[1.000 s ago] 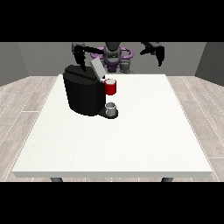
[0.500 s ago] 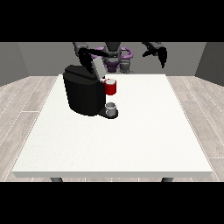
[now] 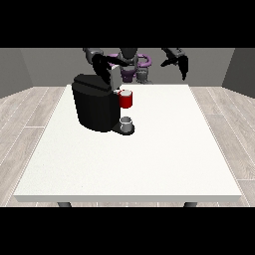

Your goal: Insert the coffee pod into the coffee machine and close the lid

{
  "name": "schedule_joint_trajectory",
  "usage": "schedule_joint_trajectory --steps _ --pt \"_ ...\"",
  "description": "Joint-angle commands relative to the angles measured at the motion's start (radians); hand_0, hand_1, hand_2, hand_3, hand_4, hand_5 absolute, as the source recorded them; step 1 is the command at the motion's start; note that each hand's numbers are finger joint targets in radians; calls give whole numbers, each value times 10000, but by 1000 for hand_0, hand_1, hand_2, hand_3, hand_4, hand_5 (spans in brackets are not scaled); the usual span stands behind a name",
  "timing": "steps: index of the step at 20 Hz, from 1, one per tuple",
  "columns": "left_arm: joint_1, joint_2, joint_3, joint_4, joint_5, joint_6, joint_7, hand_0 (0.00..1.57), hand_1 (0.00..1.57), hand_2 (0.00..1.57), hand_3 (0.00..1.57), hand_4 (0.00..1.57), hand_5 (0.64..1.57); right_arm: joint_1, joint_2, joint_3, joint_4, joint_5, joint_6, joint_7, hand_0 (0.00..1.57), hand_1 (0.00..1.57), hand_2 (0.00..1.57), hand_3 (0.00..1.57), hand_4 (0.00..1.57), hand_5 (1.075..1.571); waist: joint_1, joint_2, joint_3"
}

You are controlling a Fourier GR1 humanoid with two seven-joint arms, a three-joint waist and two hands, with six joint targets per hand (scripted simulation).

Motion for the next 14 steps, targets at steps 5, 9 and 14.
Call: schedule_joint_trajectory --steps 5,9,14 --pt "-126 -11 -171 -114 102 -132 221 0 0 0 0 356 1571 -844 322 323 -103 187 33 -18 0 0 0 0 0 1571 582 175 -23" --pt "-650 -49 -266 201 -101 13 -157 0 0 0 0 326 1571 -1381 550 997 -460 1093 -636 379 0 0 0 0 0 1571 811 640 -33" --pt "-596 -121 -475 3 -36 -206 -350 0 0 0 0 379 1571 -1721 -182 763 -732 1092 -207 667 0 0 0 0 219 1571 1475 804 -23"
